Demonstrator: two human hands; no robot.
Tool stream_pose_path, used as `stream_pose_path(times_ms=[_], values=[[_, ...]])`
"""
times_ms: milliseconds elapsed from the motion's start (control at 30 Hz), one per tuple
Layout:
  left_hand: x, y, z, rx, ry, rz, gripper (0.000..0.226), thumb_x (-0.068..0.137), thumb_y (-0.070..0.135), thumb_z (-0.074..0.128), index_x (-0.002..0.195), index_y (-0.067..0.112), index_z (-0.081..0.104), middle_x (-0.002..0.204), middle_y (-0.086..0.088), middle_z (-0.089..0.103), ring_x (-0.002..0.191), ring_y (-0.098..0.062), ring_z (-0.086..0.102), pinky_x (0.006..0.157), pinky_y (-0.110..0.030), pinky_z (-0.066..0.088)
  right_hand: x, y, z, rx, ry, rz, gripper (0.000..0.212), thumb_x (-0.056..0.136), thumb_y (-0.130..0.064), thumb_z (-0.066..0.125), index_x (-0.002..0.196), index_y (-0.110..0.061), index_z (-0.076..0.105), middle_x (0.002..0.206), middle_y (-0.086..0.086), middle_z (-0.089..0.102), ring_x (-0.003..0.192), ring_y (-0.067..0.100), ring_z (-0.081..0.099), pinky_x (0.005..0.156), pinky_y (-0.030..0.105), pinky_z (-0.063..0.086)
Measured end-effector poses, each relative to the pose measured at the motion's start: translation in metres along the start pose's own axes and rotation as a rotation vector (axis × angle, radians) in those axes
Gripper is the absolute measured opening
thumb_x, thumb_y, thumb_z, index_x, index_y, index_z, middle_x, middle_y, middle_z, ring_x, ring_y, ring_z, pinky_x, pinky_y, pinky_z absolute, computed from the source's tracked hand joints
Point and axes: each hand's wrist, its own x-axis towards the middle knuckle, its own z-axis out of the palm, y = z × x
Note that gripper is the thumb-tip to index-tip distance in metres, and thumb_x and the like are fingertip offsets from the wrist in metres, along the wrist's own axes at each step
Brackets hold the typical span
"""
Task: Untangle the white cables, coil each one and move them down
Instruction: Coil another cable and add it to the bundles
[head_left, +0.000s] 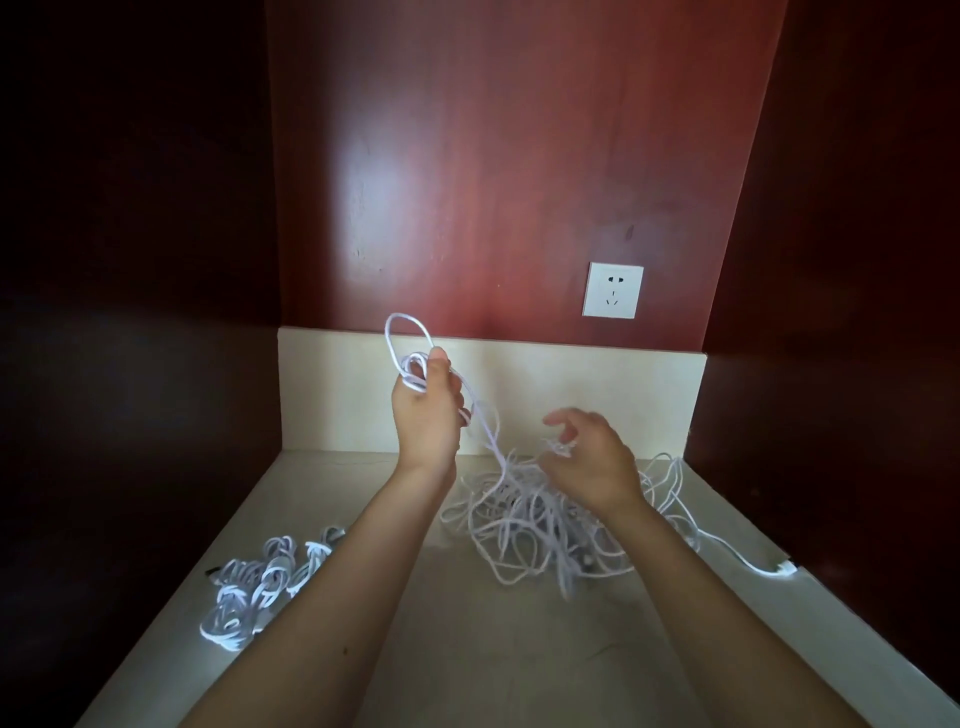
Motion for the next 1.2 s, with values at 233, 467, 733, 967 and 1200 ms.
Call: stream_pose_path(times_ms=[233,467,733,967,1200], values=[[-0.009,0.006,0.009,-0.087,-0.027,-0.078,0.039,0.101,0.017,0.048,0.065,0.021,0.034,0.043,0.011,0.034,0.04,-0.007,0.029,0.04,-0.019,0.024,-0.025,-0.039,0.03,0.242,-0.115,-0.324,0.006,0.088,-0.031,0.057,0.084,-0.031,0.062,0.071,-0.011,0.057,0.075,0.013,0.052,0.067,0.033,0.045],[-0.001,0.058,0.013,-0.263,0.185,0.122,0.044,0.102,0.018,0.043,0.06,0.022,0.031,0.042,0.011,0.033,0.035,-0.006,0.03,0.036,-0.016,0.019,-0.032,0.055,0.04,-0.243,-0.086,-0.167,0.028,0.101,-0.035,0.046,0.083,-0.022,0.063,0.088,-0.002,0.065,0.089,0.024,0.053,0.072,0.035,0.038],[-0.009,0.003,0.006,0.089,0.154,0.09,0.029,0.103,0.022,0.045,0.078,0.011,0.055,0.061,0.007,0.068,0.035,-0.009,0.036,0.036,-0.018,0.029,-0.016,0.022,0.02,0.137,0.126,-0.21,0.018,0.096,-0.018,0.057,0.091,-0.016,0.074,0.1,-0.002,0.062,0.094,0.019,0.058,0.084,0.033,0.047],[-0.027,-0.012,-0.004,0.244,0.04,0.054,0.017,0.099,0.013,0.046,0.092,0.007,0.06,0.084,0.006,0.075,0.04,-0.008,0.038,0.04,-0.019,0.032,-0.033,0.017,0.03,-0.106,-0.213,-0.183,0.022,0.089,-0.033,0.064,0.11,-0.029,0.073,0.104,-0.006,0.069,0.098,0.016,0.062,0.088,0.033,0.05],[-0.032,-0.02,-0.014,0.231,-0.094,-0.055,0.01,0.1,0.01,0.047,0.091,0.011,0.052,0.087,-0.008,0.073,0.036,-0.005,0.032,0.034,-0.016,0.027,-0.037,0.012,0.04,-0.188,-0.066,-0.123,0.013,0.084,-0.035,0.069,0.096,-0.029,0.072,0.09,-0.009,0.072,0.094,0.015,0.063,0.084,0.027,0.049]])
